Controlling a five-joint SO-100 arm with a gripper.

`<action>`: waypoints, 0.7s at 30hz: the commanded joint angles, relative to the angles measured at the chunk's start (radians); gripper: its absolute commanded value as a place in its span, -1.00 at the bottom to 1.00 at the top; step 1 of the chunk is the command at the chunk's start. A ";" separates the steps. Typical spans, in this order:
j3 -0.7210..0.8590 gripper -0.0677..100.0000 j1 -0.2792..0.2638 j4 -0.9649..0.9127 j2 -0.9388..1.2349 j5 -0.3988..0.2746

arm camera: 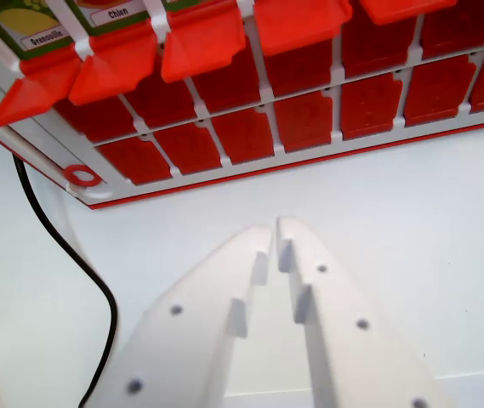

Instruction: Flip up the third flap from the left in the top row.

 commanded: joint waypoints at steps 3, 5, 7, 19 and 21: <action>-0.238 -1.00 -0.023 -0.049 -0.115 0.003; -0.278 -1.00 -0.025 -0.078 -0.163 0.006; -0.293 -1.00 -0.025 -0.104 -0.198 0.008; -0.357 -1.00 -0.021 -0.213 -0.333 0.048; -0.360 -1.00 -0.021 -0.238 -0.342 0.061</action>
